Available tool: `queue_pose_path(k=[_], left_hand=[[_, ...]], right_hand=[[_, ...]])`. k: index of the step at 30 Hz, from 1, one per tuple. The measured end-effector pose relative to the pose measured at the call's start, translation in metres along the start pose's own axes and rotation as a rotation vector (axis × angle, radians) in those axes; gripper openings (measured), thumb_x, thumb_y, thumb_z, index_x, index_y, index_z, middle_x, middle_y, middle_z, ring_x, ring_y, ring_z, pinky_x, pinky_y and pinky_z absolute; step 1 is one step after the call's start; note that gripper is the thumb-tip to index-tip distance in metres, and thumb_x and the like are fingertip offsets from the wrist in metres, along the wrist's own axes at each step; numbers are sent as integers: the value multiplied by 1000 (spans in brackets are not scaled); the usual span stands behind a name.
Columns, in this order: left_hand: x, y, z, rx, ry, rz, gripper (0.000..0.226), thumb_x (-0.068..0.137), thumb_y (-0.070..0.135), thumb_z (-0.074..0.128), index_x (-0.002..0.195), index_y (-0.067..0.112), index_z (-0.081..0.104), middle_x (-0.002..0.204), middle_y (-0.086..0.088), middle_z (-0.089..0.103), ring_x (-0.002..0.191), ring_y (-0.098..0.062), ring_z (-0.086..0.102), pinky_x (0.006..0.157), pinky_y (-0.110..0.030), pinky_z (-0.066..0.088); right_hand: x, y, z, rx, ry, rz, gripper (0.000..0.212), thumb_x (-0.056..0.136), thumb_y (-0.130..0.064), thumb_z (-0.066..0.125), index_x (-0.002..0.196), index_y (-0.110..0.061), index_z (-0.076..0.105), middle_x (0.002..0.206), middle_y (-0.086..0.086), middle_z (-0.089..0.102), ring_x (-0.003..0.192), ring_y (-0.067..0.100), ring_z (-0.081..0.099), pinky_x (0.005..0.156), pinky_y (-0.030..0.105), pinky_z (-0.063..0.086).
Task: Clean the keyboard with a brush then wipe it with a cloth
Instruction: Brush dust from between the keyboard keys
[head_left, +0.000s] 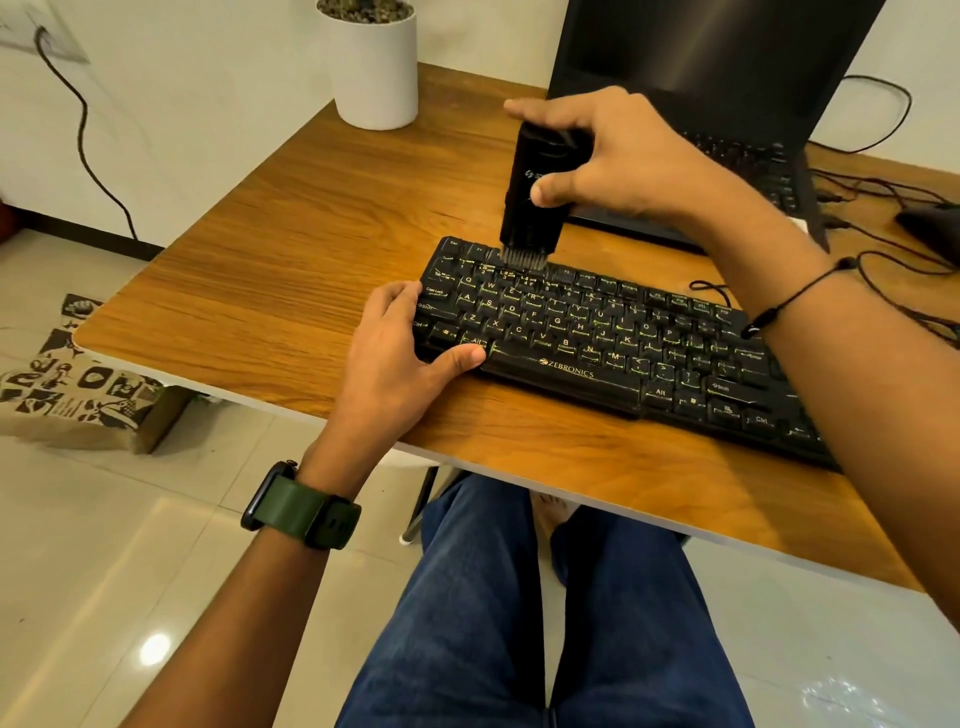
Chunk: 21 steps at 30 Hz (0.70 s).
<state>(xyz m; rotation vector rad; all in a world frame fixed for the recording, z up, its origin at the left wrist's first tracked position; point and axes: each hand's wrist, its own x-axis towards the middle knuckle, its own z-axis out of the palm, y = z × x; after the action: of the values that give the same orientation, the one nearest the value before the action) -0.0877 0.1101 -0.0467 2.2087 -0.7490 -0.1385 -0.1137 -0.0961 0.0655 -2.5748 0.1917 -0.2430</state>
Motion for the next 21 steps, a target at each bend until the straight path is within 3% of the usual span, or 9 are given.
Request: queue_pose_path(k=[3,7,9,11,13,19,21], left_hand=[[0,0,0,3,-2,-6,85,75,39,69,143,9,28,143,-3,34,130,-15,34,94,-13,26],[0,0,1,10,7,6,83,75,39,70,142,9,31,140,-4,37,127,-13,36,88,-8,24],[0,0,1,14,11,9,84,75,40,70,142,8,31,140,-4,37,127,-14,36,87,-6,22],[0,-1,1,22,12,7,85,75,40,69,143,8,30,141,-4,36,128,-14,35,88,-7,22],[0,0,1,25,9,4,85,75,41,69,143,9,29,142,-4,36,129,-15,35,90,-10,23],[0,0,1,25,4,-4,86,74,41,69,143,8,29,143,-4,35,130,-16,34,94,-13,25],[0,0,1,26,8,-3,86,74,41,69,143,8,29,142,-4,35,130,-15,34,91,-10,23]], right_hand=[[-3,5,-2,-40,-8,26,68,81,-9,66,141,-24,39,141,-2,45,126,14,41,91,16,33],[-17,22,-14,-14,-13,78,67,82,-6,65,141,-26,39,141,-1,44,120,15,44,65,8,40],[-22,25,-19,-10,-6,89,68,81,-7,66,140,-27,40,142,-1,44,124,16,43,76,13,45],[-22,22,-21,17,12,86,69,80,-7,67,140,-27,40,141,-1,45,127,18,42,96,32,47],[-19,13,-17,67,29,77,69,80,-7,67,141,-25,40,139,-2,46,124,17,45,99,42,46],[-11,10,-5,-23,0,41,69,81,-9,66,141,-26,38,141,-2,45,119,9,40,95,20,37],[-17,21,-10,15,-6,73,68,81,-7,66,140,-27,40,141,-2,44,117,10,43,83,18,47]])
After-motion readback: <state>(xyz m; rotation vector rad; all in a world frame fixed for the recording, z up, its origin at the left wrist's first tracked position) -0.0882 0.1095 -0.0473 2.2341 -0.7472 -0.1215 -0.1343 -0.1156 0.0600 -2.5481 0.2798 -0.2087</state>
